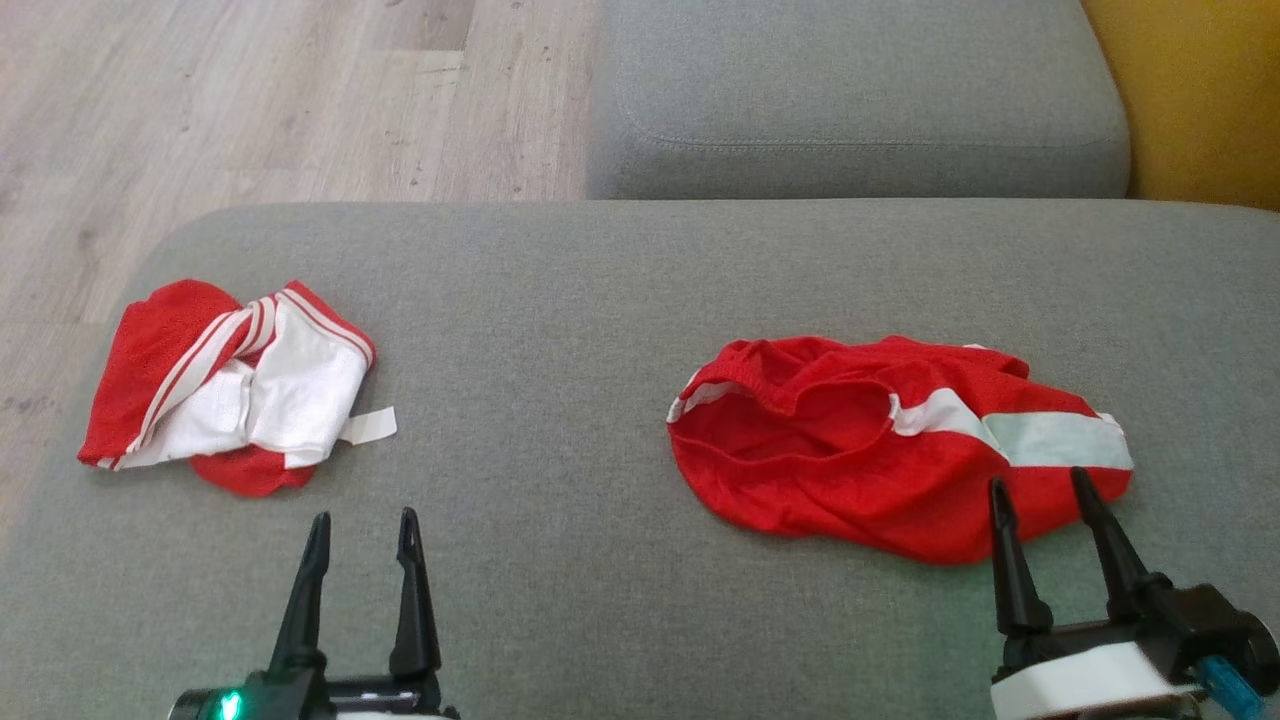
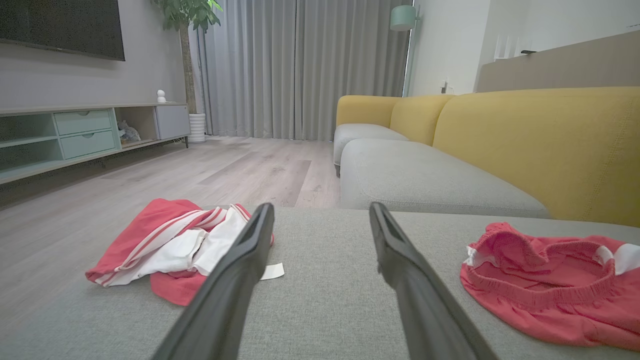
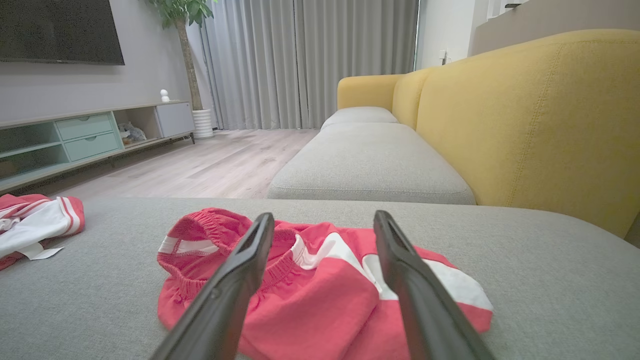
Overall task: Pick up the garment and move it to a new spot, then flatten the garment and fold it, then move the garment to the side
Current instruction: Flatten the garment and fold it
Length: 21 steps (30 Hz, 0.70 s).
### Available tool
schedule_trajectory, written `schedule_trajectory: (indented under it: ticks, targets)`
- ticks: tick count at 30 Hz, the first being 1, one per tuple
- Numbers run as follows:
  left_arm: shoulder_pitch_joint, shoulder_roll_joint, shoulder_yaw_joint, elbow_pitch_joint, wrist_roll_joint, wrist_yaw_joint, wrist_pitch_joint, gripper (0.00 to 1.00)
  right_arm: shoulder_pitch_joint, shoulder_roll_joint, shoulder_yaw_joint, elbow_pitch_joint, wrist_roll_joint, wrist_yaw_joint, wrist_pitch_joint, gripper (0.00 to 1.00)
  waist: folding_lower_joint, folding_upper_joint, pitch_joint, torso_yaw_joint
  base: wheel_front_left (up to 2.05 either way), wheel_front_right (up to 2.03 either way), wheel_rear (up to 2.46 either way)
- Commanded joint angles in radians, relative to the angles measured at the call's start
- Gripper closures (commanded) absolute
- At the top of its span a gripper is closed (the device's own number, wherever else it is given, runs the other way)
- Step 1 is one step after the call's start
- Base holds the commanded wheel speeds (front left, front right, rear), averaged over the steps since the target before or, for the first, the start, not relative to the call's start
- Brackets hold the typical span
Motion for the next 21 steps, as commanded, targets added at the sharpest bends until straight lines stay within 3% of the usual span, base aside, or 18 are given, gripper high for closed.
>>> schedule_trajectory:
  ticks: [1, 21]
  targets:
    - [-0.031, -0.004, 0.028, -0.030, 0.011, 0.000, -0.009, 0.00, -0.022, -0.006, 0.027, -0.032, 0.007, -0.001, 0.000, 0.00, 0.0000, -0.0001, -0.001, 0.001, 0.00, 0.00, 0.00]
    - [-0.013, -0.004, 0.024, -0.001, 0.025, 0.002, -0.009, 0.00, -0.022, -0.006, 0.052, -0.025, 0.021, -0.001, 0.000, 0.00, 0.0000, -0.0001, -0.009, -0.034, 0.00, 0.00, 0.00]
